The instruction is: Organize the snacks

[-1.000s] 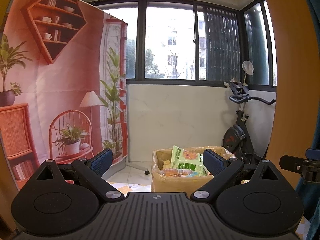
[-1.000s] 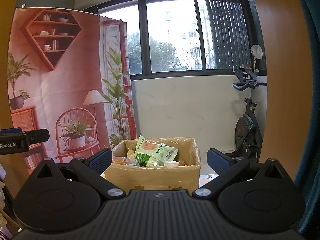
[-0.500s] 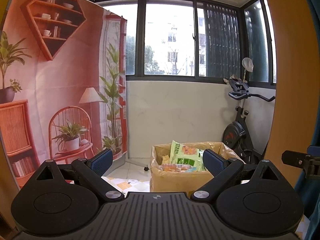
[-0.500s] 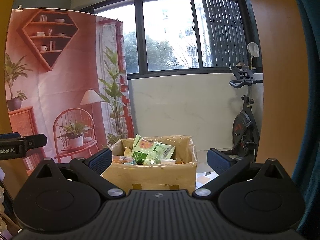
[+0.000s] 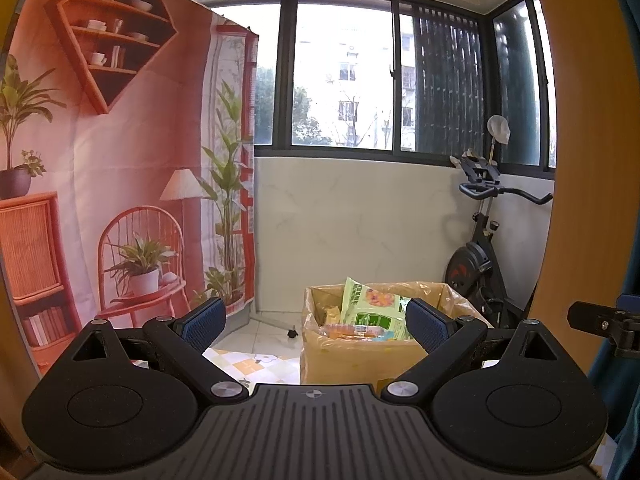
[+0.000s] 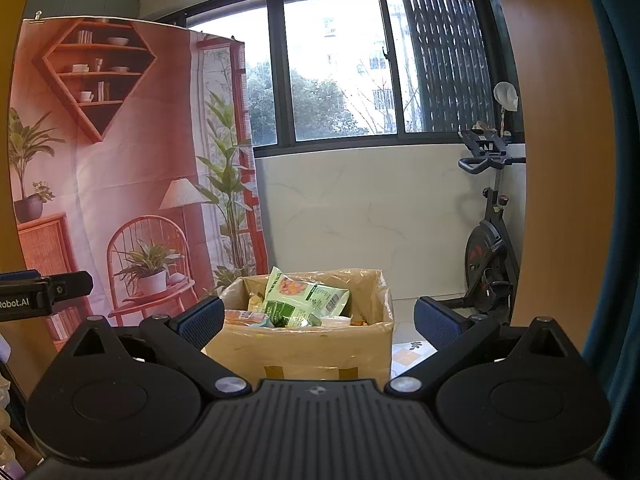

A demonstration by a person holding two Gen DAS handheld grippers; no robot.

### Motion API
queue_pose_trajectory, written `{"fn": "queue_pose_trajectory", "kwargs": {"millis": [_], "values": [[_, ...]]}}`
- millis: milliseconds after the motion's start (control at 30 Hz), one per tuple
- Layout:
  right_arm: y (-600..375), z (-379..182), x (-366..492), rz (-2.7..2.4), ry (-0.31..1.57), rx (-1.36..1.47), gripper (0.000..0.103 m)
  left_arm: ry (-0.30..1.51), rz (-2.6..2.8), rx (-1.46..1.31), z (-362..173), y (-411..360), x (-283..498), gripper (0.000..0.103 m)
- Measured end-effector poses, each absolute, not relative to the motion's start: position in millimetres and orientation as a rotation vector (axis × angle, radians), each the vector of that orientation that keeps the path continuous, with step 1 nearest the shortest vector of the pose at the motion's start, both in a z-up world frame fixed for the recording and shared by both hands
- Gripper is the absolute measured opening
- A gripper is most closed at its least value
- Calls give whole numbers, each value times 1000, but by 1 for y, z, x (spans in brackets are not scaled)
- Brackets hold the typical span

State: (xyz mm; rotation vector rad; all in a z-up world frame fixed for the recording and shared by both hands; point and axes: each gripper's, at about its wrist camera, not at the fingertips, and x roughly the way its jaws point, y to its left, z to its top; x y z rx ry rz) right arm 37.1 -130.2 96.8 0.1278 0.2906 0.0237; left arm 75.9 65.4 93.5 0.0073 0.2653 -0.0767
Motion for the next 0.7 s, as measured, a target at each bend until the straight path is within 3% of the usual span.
{"fn": "queue_pose_trajectory", "kwargs": {"millis": [700], "values": [[-130, 94, 39, 18, 301, 123, 103, 234, -46, -1, 91, 62, 69, 98]]}}
